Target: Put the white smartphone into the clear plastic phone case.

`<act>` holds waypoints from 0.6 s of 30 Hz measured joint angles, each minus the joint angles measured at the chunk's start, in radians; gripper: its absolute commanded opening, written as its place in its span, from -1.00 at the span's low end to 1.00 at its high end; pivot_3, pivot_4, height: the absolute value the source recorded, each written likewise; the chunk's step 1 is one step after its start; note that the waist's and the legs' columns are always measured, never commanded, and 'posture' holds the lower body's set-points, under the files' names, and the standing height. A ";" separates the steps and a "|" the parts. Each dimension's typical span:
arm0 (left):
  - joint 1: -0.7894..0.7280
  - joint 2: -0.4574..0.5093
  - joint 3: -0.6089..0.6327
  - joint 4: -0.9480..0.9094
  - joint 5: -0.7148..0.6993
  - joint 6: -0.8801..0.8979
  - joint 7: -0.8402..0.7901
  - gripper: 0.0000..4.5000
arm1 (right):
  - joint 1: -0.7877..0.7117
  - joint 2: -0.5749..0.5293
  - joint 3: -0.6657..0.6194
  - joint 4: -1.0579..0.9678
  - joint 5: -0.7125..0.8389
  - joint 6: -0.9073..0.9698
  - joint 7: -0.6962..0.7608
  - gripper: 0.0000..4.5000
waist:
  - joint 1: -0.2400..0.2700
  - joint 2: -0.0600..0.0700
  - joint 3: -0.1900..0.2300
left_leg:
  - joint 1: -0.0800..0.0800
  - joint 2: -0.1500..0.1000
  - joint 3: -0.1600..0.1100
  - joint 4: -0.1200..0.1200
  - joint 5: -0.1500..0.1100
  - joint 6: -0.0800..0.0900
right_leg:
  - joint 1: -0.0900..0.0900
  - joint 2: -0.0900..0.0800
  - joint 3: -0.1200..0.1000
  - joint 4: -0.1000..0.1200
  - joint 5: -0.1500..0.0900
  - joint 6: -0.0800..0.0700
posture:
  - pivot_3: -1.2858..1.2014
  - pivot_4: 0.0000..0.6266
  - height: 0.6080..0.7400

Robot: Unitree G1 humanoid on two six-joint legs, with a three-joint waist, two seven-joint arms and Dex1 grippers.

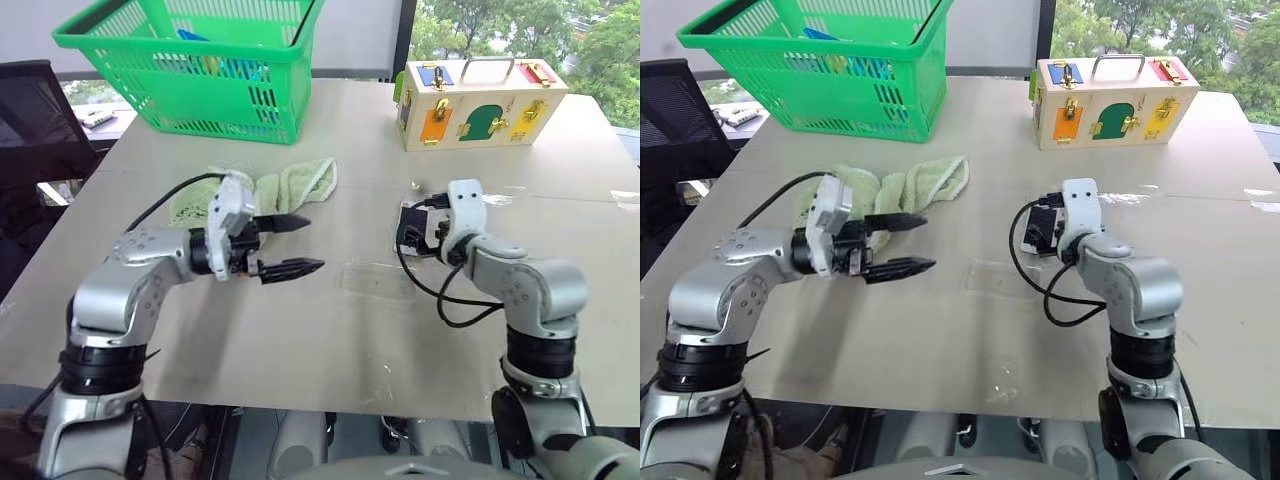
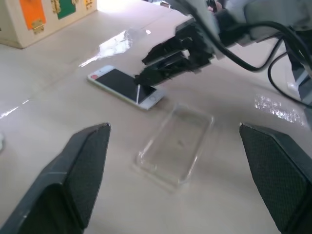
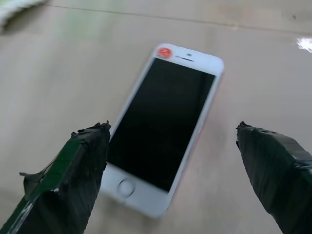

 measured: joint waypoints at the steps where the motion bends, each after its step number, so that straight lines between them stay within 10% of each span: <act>1: 0.007 0.002 0.000 0.000 0.000 -0.006 -0.004 0.95 | -0.003 0.009 -0.001 0.015 -0.009 -0.007 -0.009 1.00 | 0.000 0.000 0.000 | 0.000 0.000 0.000 0.000 0.000 0.000 | 0.000 0.000 0.000 0.000 0.000 0.000 | 0.03 -0.52 1.00; 18: 0.099 0.037 0.036 0.046 -0.009 -0.090 -0.027 0.95 | -0.054 0.130 -0.011 0.190 -0.071 -0.130 -0.033 1.00 | -0.021 -0.001 -0.002 | 0.007 0.007 0.003 -0.001 0.000 0.000 | 0.001 0.002 0.004 0.000 0.001 -0.008 | 0.03 -0.52 1.00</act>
